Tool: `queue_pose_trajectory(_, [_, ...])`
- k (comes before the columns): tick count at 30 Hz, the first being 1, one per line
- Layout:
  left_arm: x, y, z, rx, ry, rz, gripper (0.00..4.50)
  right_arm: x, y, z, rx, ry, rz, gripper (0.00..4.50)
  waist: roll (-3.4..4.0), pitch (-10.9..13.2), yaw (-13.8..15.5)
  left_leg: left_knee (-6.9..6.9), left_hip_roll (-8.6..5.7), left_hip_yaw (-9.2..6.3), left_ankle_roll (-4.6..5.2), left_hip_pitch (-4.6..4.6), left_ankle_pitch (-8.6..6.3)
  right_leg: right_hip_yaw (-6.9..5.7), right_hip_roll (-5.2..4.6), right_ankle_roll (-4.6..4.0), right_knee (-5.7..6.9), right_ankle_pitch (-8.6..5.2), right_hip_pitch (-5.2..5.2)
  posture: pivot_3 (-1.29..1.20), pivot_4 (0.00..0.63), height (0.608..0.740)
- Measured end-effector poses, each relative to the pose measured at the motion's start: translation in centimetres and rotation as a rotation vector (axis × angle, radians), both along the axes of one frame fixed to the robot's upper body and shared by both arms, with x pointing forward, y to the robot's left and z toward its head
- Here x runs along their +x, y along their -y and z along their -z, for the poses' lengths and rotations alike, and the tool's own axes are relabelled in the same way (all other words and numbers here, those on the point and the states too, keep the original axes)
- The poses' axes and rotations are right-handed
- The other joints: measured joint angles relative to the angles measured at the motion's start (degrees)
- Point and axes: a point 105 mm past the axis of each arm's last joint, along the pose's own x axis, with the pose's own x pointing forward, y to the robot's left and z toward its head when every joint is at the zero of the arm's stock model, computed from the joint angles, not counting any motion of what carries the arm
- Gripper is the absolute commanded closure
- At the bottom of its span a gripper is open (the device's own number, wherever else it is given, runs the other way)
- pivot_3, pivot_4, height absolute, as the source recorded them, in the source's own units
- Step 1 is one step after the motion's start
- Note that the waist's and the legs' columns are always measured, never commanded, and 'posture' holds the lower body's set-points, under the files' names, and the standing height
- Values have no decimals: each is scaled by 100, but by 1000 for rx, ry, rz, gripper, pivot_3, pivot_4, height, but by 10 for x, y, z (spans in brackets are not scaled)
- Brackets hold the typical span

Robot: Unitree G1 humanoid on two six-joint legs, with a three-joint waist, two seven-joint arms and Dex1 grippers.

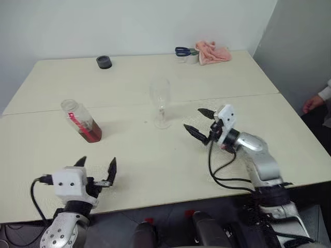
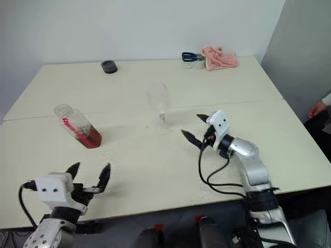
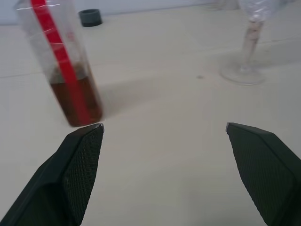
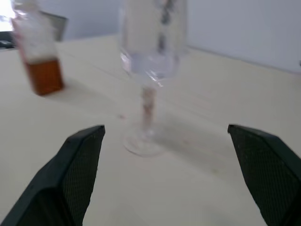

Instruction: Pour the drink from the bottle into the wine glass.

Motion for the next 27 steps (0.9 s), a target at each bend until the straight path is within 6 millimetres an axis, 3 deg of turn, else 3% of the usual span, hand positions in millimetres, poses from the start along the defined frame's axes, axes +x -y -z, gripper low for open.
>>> queue_pose_trajectory(4, [7, -24, -2, 7, 24, -104, 0, -45, -6, -12, -46, -34, -262, 41, -12, 3, 11, 4, -5, 5, 0, 1, 0, -3, -2, 6, -4, 3, 5, 0, 150, 740])
queue_pose_trajectory(7, [14, -29, -5, 17, 35, -118, 0, -59, -10, -16, -57, -55, -346, 41, -27, 1, 14, 4, -4, 3, 0, 1, 0, -6, -2, 7, -4, 4, 5, 0, 150, 740])
queue_pose_trajectory(13, [33, -30, -17, 60, 62, -53, 0, -62, -20, -21, -27, -64, -372, 41, -27, 2, 21, 1, -4, 3, 0, 0, 0, -8, -2, 6, -5, 4, 4, 0, 150, 740])
queue_pose_trajectory(27, [58, -37, -20, 89, 46, 13, 0, -63, -25, -24, 12, -74, -355, 41, -29, 3, 32, 1, -3, 1, -1, -5, 0, -11, -5, 6, -9, 4, 4, 0, 150, 740])
